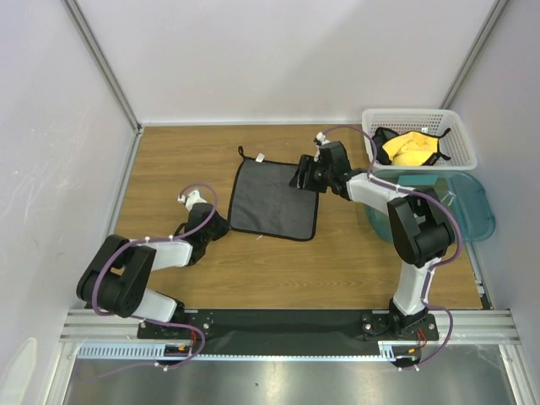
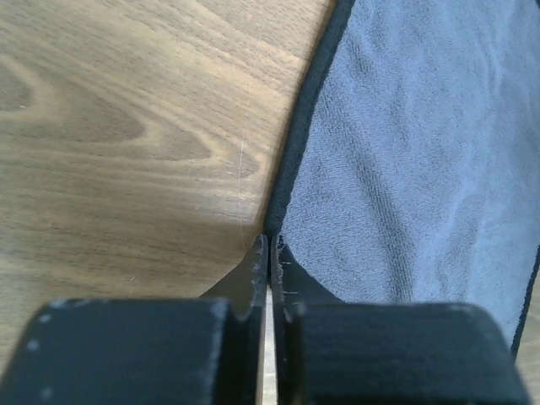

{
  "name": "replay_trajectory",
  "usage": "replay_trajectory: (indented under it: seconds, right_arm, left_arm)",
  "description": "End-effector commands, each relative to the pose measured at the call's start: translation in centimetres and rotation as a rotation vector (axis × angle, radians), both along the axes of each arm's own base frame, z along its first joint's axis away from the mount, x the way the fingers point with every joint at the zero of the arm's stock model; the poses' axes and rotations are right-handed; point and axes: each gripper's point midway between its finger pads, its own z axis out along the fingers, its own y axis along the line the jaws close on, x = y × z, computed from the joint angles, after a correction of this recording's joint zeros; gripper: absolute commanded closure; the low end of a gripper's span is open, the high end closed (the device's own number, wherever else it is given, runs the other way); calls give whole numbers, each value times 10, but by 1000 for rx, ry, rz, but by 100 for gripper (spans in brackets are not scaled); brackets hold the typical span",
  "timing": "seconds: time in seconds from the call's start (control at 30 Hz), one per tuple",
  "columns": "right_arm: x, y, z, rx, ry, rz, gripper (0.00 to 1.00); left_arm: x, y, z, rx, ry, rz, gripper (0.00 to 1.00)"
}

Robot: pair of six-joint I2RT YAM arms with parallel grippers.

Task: Fold and stack the towels
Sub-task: Fold the towel

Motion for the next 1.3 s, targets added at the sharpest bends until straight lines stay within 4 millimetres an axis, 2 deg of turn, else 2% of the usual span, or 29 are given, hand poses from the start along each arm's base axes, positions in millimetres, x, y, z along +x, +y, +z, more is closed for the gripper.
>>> replay_trajectory:
  seconds: [0.0, 0.13, 0.17, 0.2, 0.27, 0.3, 0.37, 0.47, 0.5, 0.53, 0.6, 0.63, 0.73, 0.77, 0.83, 0.87, 0.9, 1.0, 1.1, 1.27]
  right_arm:
    - [13, 16, 11, -6, -38, 24, 37]
    - [23, 34, 15, -23, -62, 54, 38]
    - [26, 39, 18, -30, -72, 61, 38]
    - [29, 51, 22, -31, -89, 79, 37]
    - [33, 63, 26, -43, -115, 101, 37]
    - [38, 76, 31, -39, -135, 117, 37]
    - [41, 87, 29, -60, -137, 134, 37]
    - [49, 115, 34, -82, -170, 170, 37]
    - [50, 121, 32, -91, -172, 178, 37]
    - [53, 138, 39, -94, -200, 184, 37]
    - [50, 150, 32, -125, -198, 198, 37]
    - [51, 164, 32, -133, -219, 200, 36]
    - [50, 179, 25, -175, -238, 192, 35]
    - [49, 190, 23, -184, -249, 194, 35]
    - [51, 196, 18, -212, -262, 176, 35]
    - [48, 202, 6, -231, -252, 185, 35]
    - [49, 208, 12, -224, -271, 187, 35]
    - [48, 218, 7, -245, -293, 182, 35]
    - [46, 222, 0, -281, -312, 161, 35]
    - [51, 216, -8, -342, -334, 104, 36]
  left_arm:
    - [-3, 2, 0, 3, -23, 12, 100]
    - [-14, -2, 0, -39, -25, -8, 100]
    - [-15, -6, 5, -59, -41, -15, 100]
    - [-22, -10, 2, -64, -36, -35, 100]
    - [-28, -16, 6, -78, -48, -53, 100]
    - [-35, -22, 4, -78, -42, -76, 100]
    - [-42, -27, 7, -89, -47, -90, 100]
    - [-60, -36, 1, -101, -24, -133, 100]
    - [-62, -38, 5, -108, -37, -142, 100]
    - [-66, -39, 4, -103, -31, -147, 100]
    - [-70, -38, 8, -98, -51, -147, 100]
    - [-70, -37, 10, -101, -62, -143, 100]
    - [-73, -36, 12, -108, -85, -147, 100]
    - [-76, -34, 8, -106, -78, -149, 100]
    - [-77, -36, 8, -115, -83, -162, 100]
    - [-78, -37, 8, -113, -84, -169, 100]
    - [-79, -38, 7, -114, -81, -179, 100]
    - [-79, -41, 5, -107, -73, -201, 100]
    - [-79, -43, 4, -100, -70, -219, 100]
    - [-81, -44, 4, -104, -79, -234, 100]
